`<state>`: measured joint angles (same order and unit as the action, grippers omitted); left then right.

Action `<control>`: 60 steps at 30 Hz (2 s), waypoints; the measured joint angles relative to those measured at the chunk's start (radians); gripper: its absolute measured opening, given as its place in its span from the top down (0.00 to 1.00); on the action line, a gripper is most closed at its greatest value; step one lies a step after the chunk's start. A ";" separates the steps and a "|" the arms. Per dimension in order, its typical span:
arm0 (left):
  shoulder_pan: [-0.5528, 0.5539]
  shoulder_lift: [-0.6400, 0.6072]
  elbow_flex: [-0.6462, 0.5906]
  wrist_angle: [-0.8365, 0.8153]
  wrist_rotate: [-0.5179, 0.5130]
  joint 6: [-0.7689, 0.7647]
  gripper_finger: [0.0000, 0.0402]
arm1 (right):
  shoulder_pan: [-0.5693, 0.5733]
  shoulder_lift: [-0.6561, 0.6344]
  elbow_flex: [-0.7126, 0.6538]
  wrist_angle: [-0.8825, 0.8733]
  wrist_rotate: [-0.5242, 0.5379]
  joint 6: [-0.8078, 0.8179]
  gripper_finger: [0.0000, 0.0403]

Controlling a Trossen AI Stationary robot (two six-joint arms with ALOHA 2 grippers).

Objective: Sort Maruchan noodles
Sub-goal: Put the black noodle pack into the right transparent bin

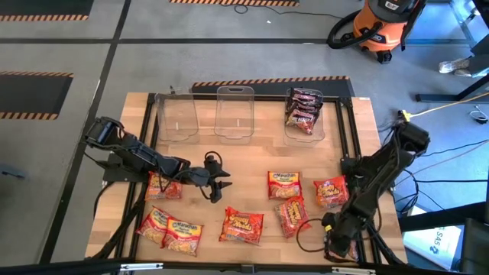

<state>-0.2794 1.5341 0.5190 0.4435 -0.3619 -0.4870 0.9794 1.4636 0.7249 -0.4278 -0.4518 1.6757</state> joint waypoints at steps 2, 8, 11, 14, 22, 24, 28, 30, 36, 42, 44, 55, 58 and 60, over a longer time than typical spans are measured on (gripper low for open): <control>0.000 0.000 0.000 0.001 0.006 0.000 0.59 | -0.003 0.022 0.004 0.043 0.008 -0.019 0.38; -0.007 0.000 0.000 0.063 0.019 0.000 0.59 | -0.057 0.037 0.004 0.101 0.064 -0.040 0.38; -0.015 0.000 0.000 0.096 0.044 0.000 0.59 | -0.094 0.037 0.004 0.106 0.121 -0.063 0.38; -0.028 0.000 0.015 0.096 0.065 0.000 0.59 | -0.131 0.037 0.004 0.105 0.169 -0.093 0.38; -0.089 0.005 0.226 -0.170 0.058 0.107 0.59 | -0.154 0.035 0.035 0.091 0.183 -0.114 0.38; -0.102 0.033 0.308 -0.238 0.056 0.131 0.59 | -0.146 0.036 0.073 0.061 0.219 -0.114 0.38; -0.136 0.105 0.447 -0.271 0.067 0.187 0.59 | -0.096 0.035 0.148 0.029 0.296 -0.111 0.38; -0.155 0.154 0.514 -0.277 0.077 0.208 0.59 | -0.062 0.037 0.153 0.012 0.337 -0.082 0.38; -0.180 0.341 0.721 -0.282 0.159 0.233 0.59 | 0.034 0.035 0.156 -0.025 0.470 0.023 0.38; -0.173 0.561 0.962 -0.275 0.247 0.243 0.59 | 0.110 0.038 0.156 -0.083 0.600 0.088 0.38; -0.164 0.624 1.038 -0.276 0.269 0.248 0.59 | 0.124 0.043 0.156 -0.086 0.620 0.091 0.38; -0.082 0.871 1.291 -0.285 0.315 0.235 0.59 | 0.160 0.044 0.156 -0.151 0.701 -0.009 0.38; -0.048 0.871 1.294 -0.344 0.257 0.229 0.59 | 0.160 0.045 0.156 -0.136 0.737 -0.016 0.38; -0.025 0.870 1.294 -0.399 0.206 0.229 0.59 | 0.160 0.052 0.156 -0.108 0.752 -0.017 0.38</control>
<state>-0.3045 2.4042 1.8130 0.0445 -0.1563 -0.2584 1.1393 1.5158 0.8814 -0.5353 0.3007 1.6587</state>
